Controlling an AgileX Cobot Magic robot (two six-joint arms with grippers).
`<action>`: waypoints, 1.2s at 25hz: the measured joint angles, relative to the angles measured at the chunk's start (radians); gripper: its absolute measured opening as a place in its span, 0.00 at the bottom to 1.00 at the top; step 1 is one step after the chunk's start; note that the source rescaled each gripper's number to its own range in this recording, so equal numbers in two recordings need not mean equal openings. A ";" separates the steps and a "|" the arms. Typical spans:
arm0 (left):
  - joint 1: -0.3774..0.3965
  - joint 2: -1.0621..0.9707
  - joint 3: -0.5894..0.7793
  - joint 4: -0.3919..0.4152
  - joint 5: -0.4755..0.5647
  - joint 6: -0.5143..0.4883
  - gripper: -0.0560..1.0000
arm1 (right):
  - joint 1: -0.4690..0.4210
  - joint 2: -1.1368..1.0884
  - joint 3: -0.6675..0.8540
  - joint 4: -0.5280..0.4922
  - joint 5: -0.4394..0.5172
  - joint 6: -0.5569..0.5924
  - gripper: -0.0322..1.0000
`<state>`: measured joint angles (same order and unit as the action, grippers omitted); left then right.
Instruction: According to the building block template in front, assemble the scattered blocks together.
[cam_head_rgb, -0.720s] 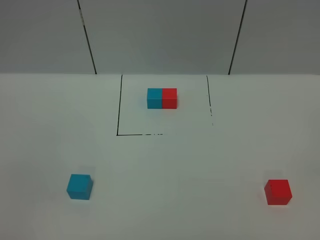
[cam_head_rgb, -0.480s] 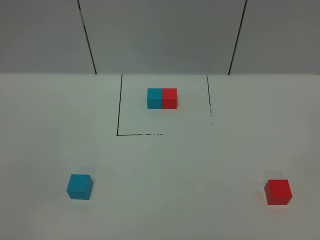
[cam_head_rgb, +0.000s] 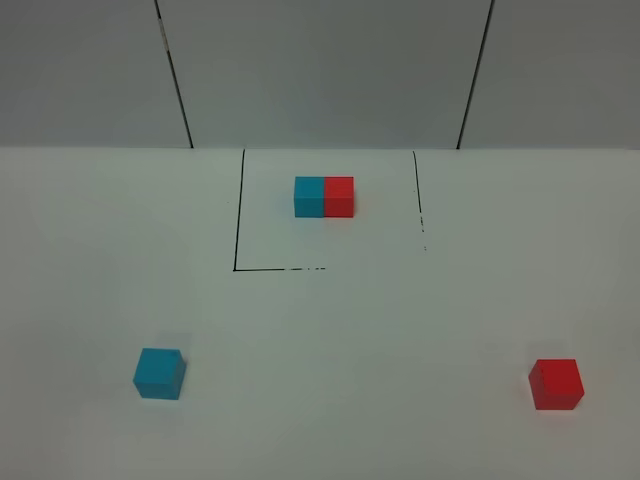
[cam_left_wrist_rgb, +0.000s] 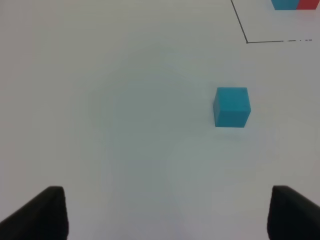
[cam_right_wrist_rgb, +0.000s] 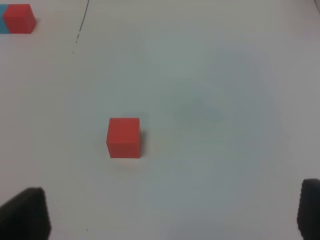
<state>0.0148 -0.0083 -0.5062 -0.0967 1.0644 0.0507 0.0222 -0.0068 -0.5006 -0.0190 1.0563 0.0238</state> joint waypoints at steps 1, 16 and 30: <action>0.000 0.000 0.000 0.000 0.000 0.000 0.71 | 0.000 0.000 0.000 0.000 0.000 0.000 1.00; 0.000 0.450 -0.119 -0.133 0.116 -0.073 0.71 | 0.000 0.000 0.000 0.000 0.000 0.000 1.00; -0.127 1.435 -0.498 -0.124 -0.005 -0.065 0.71 | 0.000 0.000 0.000 0.000 0.000 0.000 1.00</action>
<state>-0.1124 1.4271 -1.0039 -0.2204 1.0599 -0.0139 0.0222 -0.0068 -0.5006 -0.0190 1.0563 0.0238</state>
